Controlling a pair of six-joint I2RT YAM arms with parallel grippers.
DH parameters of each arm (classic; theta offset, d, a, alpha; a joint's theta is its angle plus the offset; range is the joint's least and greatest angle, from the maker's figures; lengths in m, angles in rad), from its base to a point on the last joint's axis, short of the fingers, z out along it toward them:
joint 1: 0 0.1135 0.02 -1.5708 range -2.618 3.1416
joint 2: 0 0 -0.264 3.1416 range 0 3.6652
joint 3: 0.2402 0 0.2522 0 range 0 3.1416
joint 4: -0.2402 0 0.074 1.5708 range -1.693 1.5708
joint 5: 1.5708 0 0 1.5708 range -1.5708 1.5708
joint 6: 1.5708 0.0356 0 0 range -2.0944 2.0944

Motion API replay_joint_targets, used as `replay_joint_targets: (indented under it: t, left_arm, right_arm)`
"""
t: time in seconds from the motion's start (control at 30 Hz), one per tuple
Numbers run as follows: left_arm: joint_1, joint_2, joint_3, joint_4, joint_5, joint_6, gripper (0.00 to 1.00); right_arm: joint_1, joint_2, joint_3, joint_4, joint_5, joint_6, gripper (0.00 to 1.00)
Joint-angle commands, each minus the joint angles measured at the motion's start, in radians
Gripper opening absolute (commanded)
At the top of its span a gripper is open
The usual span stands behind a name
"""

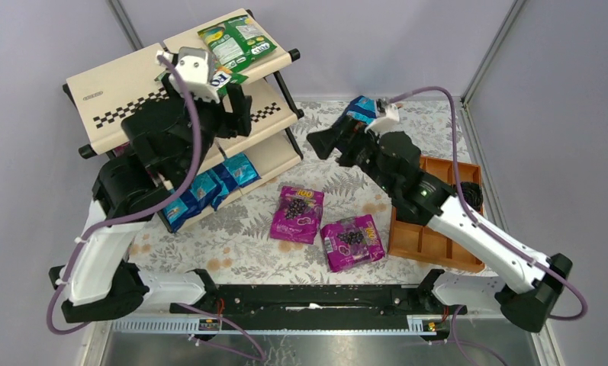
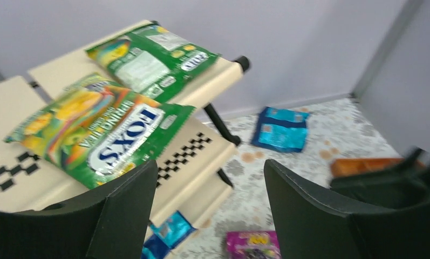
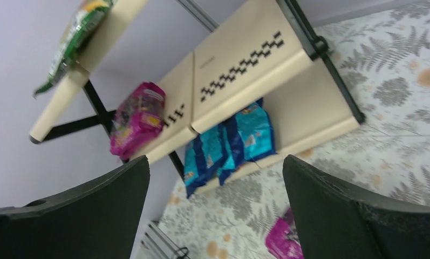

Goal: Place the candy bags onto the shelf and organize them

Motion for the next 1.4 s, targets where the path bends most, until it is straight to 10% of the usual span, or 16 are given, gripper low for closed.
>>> replay_joint_targets:
  t: [0.0, 0.37, 1.37]
  left_arm:
    - [0.021, 0.093, 0.095, 0.028, -0.24, 0.147, 0.79]
    - [0.352, 0.234, 0.184, -0.112, 0.003, 0.034, 0.99]
    - [0.697, 0.167, -0.037, 0.089, 0.307, 0.081, 0.84]
  right_arm:
    - [0.003, -0.124, -0.085, -0.026, 0.054, -0.1, 1.0]
    - [0.003, -0.235, -0.177, -0.09, 0.093, -0.148, 1.0]
    - [0.003, -0.218, -0.232, -0.097, 0.057, -0.105, 1.0]
